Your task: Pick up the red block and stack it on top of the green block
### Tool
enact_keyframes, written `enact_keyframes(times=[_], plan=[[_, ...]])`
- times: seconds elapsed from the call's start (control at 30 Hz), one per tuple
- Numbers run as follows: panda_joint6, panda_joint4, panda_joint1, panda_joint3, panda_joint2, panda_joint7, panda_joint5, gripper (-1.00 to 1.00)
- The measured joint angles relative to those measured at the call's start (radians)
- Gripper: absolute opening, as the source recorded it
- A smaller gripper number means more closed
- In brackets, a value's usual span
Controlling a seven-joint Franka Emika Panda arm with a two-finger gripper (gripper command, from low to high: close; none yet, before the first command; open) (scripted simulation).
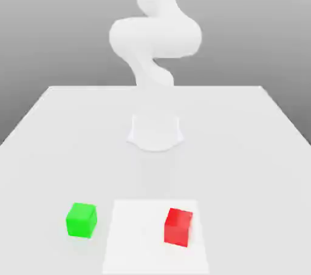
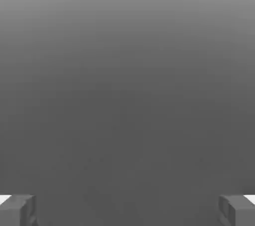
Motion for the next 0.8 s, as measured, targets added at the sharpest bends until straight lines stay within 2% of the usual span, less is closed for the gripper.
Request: enact_keyframes(times=[0.53, 0.7, 0.8], plan=[[0.307, -0.258, -0.035, 0.111, 0.587, 0.284, -0.025, 0.0], [0.406, -0.332, -0.018, 0.117, 0.768, 0.368, -0.033, 0.0], [0.49, -0.329, -0.004, 0.097, 0.877, 0.401, -0.065, 0.0]])
